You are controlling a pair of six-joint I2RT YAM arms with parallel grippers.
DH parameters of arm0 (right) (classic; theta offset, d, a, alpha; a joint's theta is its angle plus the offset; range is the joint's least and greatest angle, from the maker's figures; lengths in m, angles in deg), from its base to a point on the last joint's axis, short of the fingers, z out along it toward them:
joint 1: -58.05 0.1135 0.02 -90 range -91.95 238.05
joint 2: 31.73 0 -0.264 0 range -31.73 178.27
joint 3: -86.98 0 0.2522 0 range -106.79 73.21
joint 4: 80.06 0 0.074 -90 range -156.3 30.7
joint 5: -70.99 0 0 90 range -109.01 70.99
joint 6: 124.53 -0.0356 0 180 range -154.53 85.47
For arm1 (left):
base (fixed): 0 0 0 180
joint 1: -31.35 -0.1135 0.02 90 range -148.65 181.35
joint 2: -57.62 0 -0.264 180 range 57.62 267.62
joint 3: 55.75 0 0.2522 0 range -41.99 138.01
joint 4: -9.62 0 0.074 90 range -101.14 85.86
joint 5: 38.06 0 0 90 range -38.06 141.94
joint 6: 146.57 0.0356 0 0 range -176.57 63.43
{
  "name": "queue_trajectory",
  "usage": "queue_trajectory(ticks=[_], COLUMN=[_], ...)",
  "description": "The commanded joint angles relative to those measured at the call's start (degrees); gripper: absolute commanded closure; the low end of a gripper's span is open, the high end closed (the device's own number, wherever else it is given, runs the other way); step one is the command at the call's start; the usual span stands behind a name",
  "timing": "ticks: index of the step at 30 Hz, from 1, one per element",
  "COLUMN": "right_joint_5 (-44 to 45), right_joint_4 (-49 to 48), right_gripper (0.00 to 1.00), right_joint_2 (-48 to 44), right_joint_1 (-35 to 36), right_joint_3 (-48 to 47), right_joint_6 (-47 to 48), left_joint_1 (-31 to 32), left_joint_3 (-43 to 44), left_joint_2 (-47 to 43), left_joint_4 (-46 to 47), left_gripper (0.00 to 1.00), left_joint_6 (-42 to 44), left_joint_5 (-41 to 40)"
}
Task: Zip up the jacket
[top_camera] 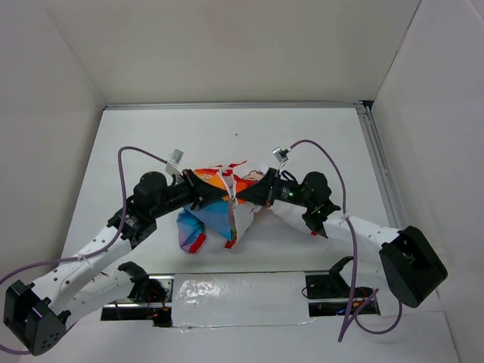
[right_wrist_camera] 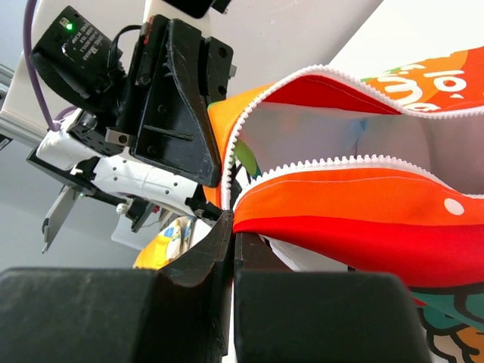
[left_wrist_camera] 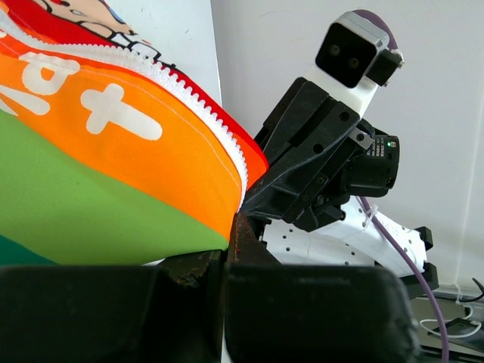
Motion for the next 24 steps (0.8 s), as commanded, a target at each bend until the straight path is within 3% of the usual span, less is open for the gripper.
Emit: queue_trajectory(ticks=[1,24], right_joint_5=[-0.33,-1.48], right_joint_4=[-4.1,-6.47], right_gripper=[1.0,1.0], right_joint_2=[-1.51,0.86], right_joint_1=[0.3,0.56], right_joint_3=[-2.27,-2.97], right_joint_6=[0.32,-1.53], left_joint_1=[-0.29,-0.29], left_joint_3=[-0.51,-1.92], left_joint_2=[-1.2,-2.08], left_joint_4=[3.71,4.94], left_gripper=[1.0,1.0], left_joint_6=[-1.43,-2.76], left_joint_5=[0.58,0.67])
